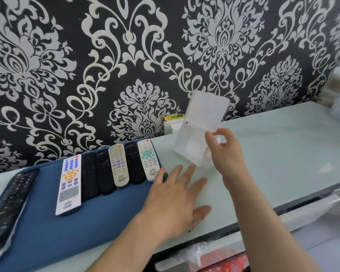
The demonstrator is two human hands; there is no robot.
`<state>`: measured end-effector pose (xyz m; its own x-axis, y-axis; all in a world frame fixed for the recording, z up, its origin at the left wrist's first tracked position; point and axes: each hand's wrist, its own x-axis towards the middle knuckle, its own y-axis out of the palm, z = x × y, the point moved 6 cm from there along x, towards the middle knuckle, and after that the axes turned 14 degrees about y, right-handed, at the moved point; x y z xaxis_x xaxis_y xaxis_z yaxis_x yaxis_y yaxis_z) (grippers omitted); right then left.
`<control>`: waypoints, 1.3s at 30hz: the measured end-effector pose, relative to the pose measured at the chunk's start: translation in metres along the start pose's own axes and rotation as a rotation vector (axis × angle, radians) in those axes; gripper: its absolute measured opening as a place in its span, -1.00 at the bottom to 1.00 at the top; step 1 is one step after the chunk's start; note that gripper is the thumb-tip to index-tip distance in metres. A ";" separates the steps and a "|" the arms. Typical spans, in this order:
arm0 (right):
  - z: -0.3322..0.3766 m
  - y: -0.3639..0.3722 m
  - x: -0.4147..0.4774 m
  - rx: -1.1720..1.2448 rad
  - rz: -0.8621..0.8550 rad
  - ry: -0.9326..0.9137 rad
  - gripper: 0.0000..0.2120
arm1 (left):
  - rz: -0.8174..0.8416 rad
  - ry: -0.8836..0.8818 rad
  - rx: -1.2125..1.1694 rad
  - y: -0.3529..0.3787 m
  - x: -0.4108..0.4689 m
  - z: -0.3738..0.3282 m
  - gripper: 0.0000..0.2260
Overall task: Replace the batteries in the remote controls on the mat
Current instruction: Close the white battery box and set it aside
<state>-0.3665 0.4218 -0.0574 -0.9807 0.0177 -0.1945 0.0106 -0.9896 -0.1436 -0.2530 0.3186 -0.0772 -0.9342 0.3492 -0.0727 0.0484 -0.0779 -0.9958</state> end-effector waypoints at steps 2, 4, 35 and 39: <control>-0.006 -0.001 0.003 -0.052 -0.030 0.024 -0.85 | -0.070 0.030 0.072 0.003 -0.004 -0.014 -0.53; -0.010 -0.002 0.005 -0.103 -0.059 0.051 -0.83 | -0.190 0.074 0.129 0.005 -0.005 -0.020 -0.65; 0.015 0.040 -0.035 -0.800 -0.059 -0.360 -0.69 | 0.012 -0.268 0.123 -0.029 0.011 0.046 -0.84; 0.022 0.035 -0.037 -0.699 -0.116 -0.370 -0.69 | 0.179 -0.294 0.107 -0.026 0.015 0.047 -0.74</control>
<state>-0.3345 0.3837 -0.0338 -0.9828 -0.0553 0.1760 -0.0956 -0.6632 -0.7423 -0.2846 0.2819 -0.0502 -0.9766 0.0390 -0.2113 0.1982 -0.2160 -0.9561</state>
